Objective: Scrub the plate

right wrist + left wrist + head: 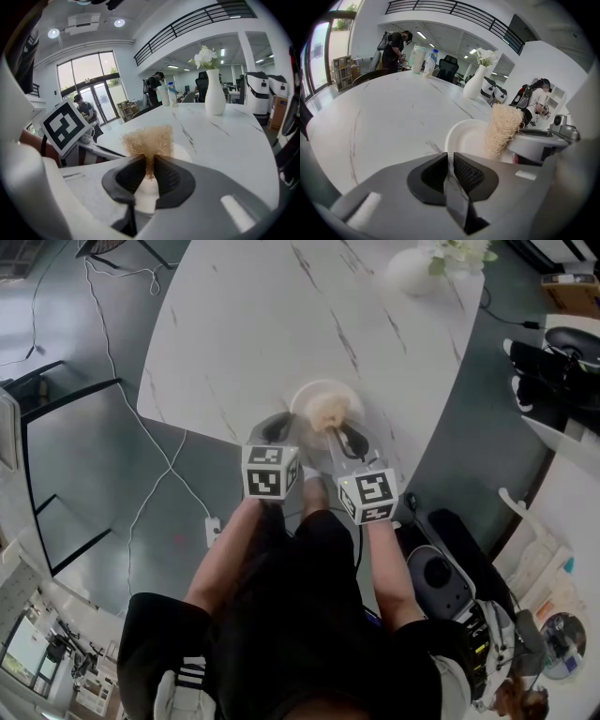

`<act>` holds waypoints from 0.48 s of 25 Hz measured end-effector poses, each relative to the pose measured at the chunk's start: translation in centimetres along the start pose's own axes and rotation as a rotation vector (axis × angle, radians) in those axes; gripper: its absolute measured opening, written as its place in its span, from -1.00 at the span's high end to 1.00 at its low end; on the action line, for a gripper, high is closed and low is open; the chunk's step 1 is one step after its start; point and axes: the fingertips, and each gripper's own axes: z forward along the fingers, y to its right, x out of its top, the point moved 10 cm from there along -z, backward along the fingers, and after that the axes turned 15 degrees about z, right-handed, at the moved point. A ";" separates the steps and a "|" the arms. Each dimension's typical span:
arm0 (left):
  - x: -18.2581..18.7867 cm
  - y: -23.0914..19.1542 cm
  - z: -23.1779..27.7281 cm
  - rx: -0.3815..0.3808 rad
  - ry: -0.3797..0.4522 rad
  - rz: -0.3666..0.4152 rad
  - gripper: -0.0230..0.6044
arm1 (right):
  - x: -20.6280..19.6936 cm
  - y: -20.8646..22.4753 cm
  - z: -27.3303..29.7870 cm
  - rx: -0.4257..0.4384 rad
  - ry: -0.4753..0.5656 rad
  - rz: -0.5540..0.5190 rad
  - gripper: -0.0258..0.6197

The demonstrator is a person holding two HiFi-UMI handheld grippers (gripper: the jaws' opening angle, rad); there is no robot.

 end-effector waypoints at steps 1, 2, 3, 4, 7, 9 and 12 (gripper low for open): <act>0.0 0.0 0.0 0.000 -0.001 0.000 0.78 | 0.0 0.2 -0.2 -0.005 0.000 0.001 0.75; 0.1 0.0 0.0 0.001 -0.001 0.001 0.78 | 0.0 0.3 -0.4 -0.010 0.001 0.002 0.75; 0.1 0.0 0.0 0.000 -0.001 0.002 0.78 | 0.0 0.4 -0.5 -0.015 0.002 0.003 0.75; 0.2 0.1 0.0 0.000 -0.001 0.003 0.78 | 0.0 0.6 -0.7 -0.020 0.003 0.003 0.75; 0.2 0.0 0.0 0.000 0.006 0.006 0.78 | 0.0 0.9 -1.2 -0.033 0.009 0.006 0.75; 0.3 0.0 0.1 -0.002 0.006 0.006 0.78 | 0.0 1.2 -1.6 -0.042 0.012 0.010 0.75; 0.3 0.1 -0.1 -0.003 0.005 0.004 0.78 | -0.1 1.4 -2.1 -0.051 0.015 0.013 0.75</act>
